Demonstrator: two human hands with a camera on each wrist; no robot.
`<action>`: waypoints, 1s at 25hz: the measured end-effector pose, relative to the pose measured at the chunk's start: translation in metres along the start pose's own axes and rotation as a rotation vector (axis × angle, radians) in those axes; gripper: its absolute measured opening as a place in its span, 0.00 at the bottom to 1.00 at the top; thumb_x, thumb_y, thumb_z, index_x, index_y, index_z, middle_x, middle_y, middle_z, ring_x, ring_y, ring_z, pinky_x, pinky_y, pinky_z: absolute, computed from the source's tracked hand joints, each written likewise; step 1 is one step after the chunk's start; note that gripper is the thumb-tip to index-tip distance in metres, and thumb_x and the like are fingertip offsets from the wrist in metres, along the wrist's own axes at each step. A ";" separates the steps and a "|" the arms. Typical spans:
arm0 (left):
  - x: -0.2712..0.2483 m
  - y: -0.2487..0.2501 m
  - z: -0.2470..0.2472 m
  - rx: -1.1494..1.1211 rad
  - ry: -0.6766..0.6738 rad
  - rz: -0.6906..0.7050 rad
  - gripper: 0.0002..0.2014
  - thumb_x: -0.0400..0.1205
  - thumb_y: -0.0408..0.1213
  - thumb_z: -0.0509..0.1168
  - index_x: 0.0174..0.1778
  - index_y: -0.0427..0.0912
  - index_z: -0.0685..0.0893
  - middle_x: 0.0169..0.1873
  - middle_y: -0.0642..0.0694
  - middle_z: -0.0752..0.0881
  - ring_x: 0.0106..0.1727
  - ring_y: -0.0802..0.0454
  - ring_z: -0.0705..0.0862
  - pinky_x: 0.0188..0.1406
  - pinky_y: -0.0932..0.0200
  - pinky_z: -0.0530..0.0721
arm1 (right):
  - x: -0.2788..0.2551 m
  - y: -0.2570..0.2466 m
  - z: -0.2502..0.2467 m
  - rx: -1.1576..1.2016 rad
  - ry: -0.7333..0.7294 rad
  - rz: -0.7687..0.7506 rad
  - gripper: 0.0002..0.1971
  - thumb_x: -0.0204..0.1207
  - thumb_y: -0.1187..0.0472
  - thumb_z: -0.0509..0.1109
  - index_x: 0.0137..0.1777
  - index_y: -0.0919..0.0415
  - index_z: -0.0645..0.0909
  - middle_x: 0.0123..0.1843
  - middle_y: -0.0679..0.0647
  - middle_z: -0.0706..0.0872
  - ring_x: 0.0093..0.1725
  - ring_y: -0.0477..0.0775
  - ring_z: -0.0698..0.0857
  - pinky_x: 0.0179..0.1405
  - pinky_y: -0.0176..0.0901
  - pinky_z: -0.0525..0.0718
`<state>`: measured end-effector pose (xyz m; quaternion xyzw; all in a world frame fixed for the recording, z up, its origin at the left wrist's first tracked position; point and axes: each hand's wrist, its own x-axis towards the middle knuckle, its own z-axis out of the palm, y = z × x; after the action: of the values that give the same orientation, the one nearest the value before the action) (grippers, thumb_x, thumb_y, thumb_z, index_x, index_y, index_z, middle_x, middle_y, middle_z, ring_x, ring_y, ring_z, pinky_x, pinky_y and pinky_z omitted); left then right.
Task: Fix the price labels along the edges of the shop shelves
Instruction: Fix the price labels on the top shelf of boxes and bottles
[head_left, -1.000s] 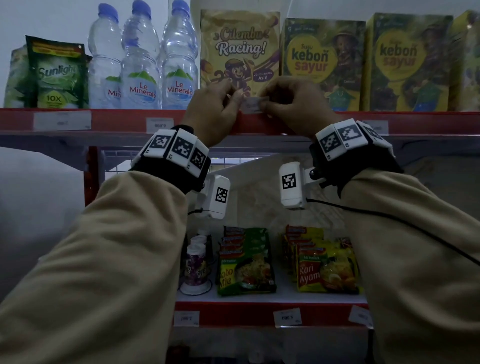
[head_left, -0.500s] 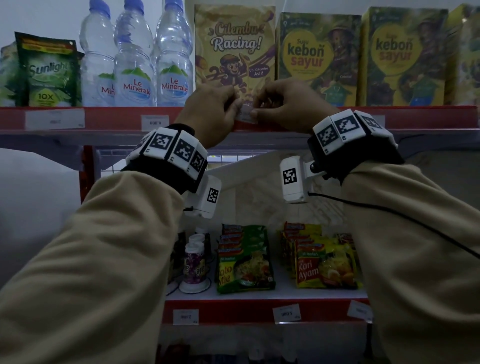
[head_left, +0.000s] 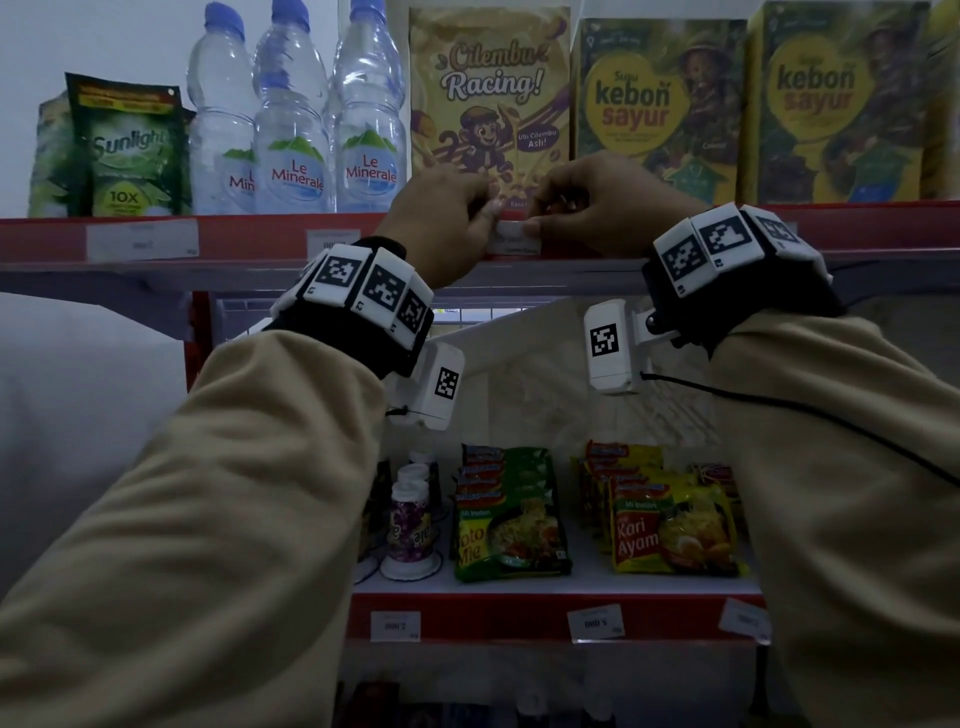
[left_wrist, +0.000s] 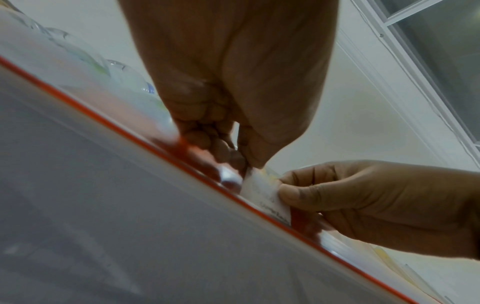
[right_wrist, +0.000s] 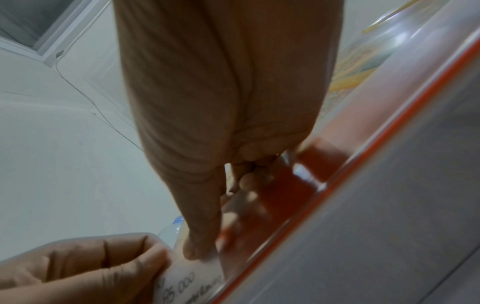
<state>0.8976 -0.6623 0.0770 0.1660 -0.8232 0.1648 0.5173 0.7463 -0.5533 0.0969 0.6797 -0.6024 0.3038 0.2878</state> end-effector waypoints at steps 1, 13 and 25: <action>0.000 -0.001 0.000 -0.001 -0.005 -0.001 0.14 0.86 0.41 0.58 0.48 0.33 0.81 0.46 0.34 0.81 0.49 0.40 0.76 0.48 0.55 0.68 | 0.000 0.000 0.000 -0.004 -0.004 0.004 0.12 0.76 0.53 0.73 0.53 0.60 0.85 0.38 0.47 0.78 0.39 0.45 0.74 0.33 0.27 0.69; -0.004 0.001 -0.002 -0.085 0.047 -0.019 0.10 0.83 0.40 0.63 0.49 0.36 0.84 0.43 0.39 0.86 0.44 0.47 0.80 0.48 0.55 0.80 | -0.003 0.001 0.002 0.037 0.025 0.017 0.10 0.76 0.54 0.73 0.53 0.56 0.84 0.41 0.46 0.78 0.37 0.41 0.74 0.34 0.27 0.70; -0.016 0.002 0.001 0.116 0.127 -0.007 0.08 0.81 0.42 0.65 0.49 0.41 0.82 0.52 0.41 0.80 0.57 0.42 0.74 0.54 0.53 0.69 | -0.004 0.010 0.017 0.160 0.225 -0.053 0.09 0.70 0.59 0.79 0.47 0.59 0.86 0.39 0.44 0.78 0.36 0.39 0.74 0.37 0.30 0.72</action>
<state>0.9020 -0.6591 0.0617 0.1879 -0.7774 0.2203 0.5585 0.7370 -0.5646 0.0832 0.6775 -0.5222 0.4176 0.3064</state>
